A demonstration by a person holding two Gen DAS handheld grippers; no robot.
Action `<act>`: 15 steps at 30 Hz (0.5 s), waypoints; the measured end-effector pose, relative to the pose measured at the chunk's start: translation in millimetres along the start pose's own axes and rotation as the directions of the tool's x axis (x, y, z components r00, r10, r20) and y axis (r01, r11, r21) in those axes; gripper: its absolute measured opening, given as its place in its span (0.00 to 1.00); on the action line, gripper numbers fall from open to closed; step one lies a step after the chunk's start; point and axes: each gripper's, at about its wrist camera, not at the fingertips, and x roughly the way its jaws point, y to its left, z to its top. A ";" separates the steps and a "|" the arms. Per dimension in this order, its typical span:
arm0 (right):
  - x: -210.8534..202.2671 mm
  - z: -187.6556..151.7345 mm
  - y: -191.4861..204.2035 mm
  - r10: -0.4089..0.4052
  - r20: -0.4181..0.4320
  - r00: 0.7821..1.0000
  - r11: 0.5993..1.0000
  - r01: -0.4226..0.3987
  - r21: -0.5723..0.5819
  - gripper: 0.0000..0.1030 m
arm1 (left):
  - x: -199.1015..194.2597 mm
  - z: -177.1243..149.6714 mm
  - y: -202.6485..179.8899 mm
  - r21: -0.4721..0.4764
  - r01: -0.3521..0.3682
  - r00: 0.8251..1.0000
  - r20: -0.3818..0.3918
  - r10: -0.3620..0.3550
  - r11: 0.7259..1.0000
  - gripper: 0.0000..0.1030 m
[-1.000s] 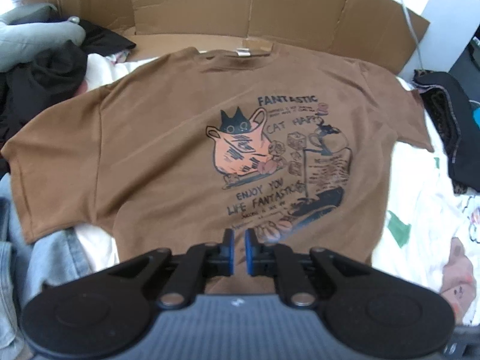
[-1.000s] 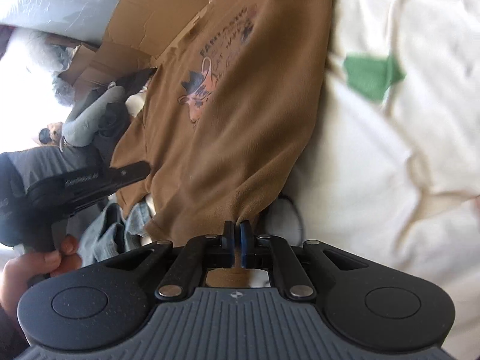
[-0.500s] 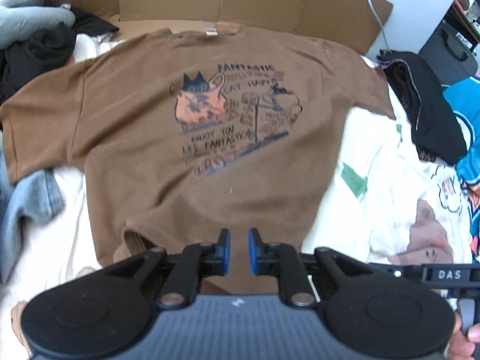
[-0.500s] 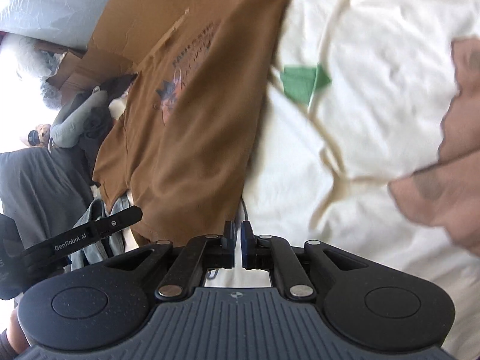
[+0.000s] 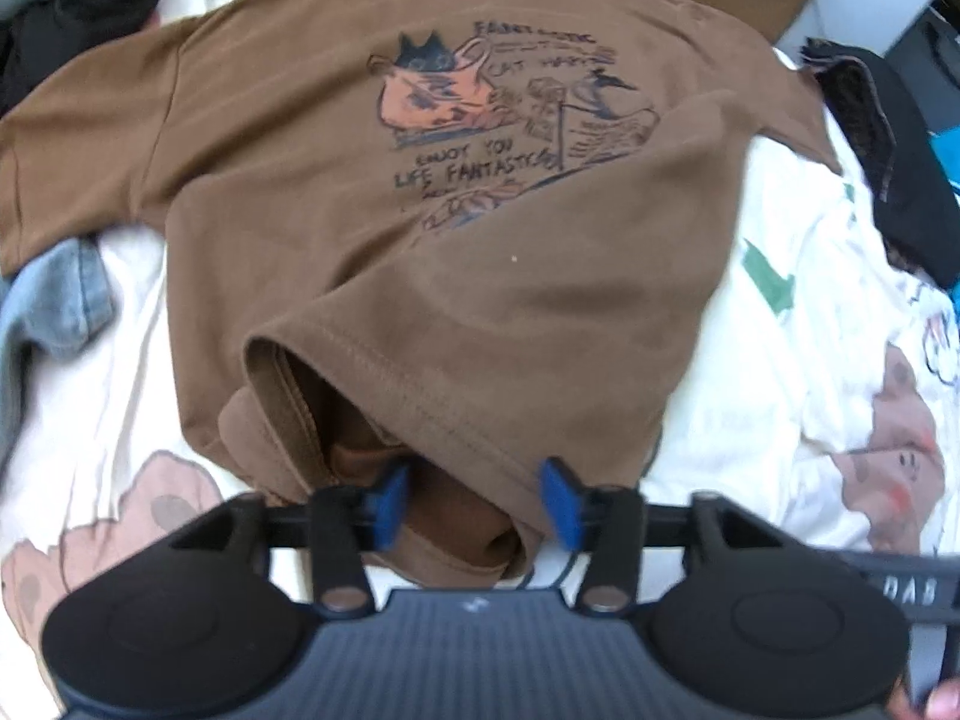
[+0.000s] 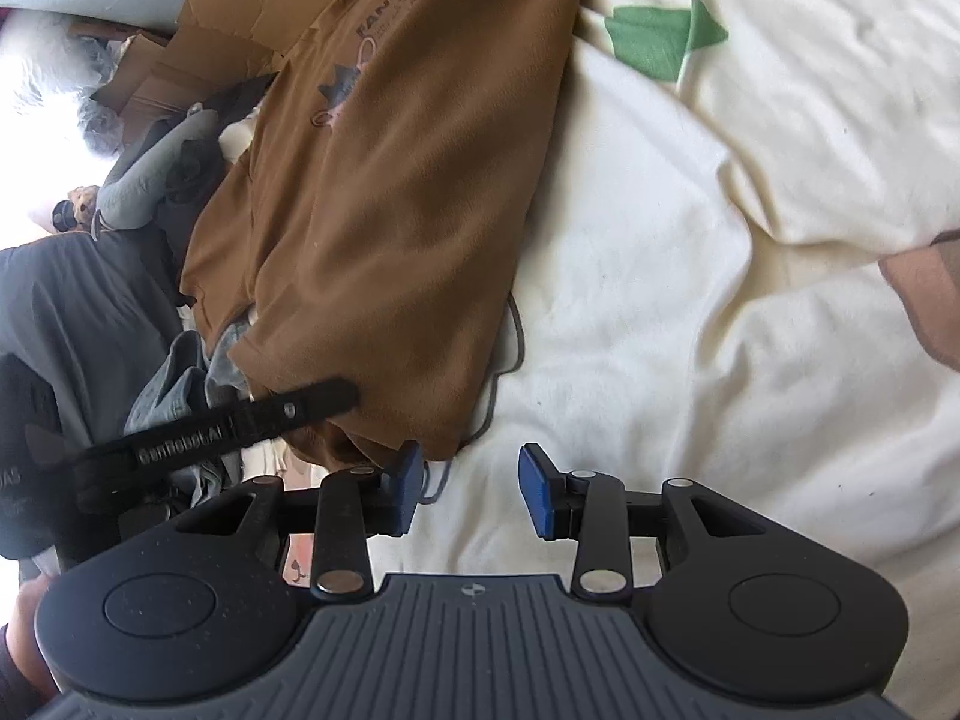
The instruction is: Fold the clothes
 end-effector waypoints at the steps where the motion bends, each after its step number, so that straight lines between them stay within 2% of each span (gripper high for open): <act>1: 1.3 -0.8 -0.4 -0.004 -0.002 1.000 1.000 0.004 0.000 0.38 | 1.0 0.6 0.3 -0.010 0.006 1.000 0.003 -0.006 1.000 0.53; 2: 2.3 -1.5 -0.8 -0.009 -0.004 1.000 1.000 0.009 0.000 0.38 | -0.1 1.0 0.3 -0.017 0.016 1.000 0.011 -0.016 1.000 0.48; 3: 3.1 -1.9 -1.1 -0.013 -0.005 1.000 1.000 0.013 0.000 0.38 | -1.7 1.4 0.2 -0.021 0.027 0.999 0.020 -0.026 0.999 0.31; 5: 4.8 -2.6 -0.9 -0.014 -0.004 1.000 1.000 0.014 0.004 0.38 | -8.4 2.1 -0.9 -0.009 0.048 0.998 0.034 -0.048 0.999 0.07; 10: 8.9 -4.0 1.8 0.014 0.008 1.000 1.000 -0.014 0.010 0.38 | -30.4 8.5 6.7 -0.003 0.056 0.995 0.083 -0.055 0.998 0.06; 15: 13.9 -4.2 3.9 0.051 0.027 0.998 0.998 -0.051 0.033 0.38 | -36.6 25.8 20.8 -0.048 0.046 0.992 0.124 -0.040 0.998 0.06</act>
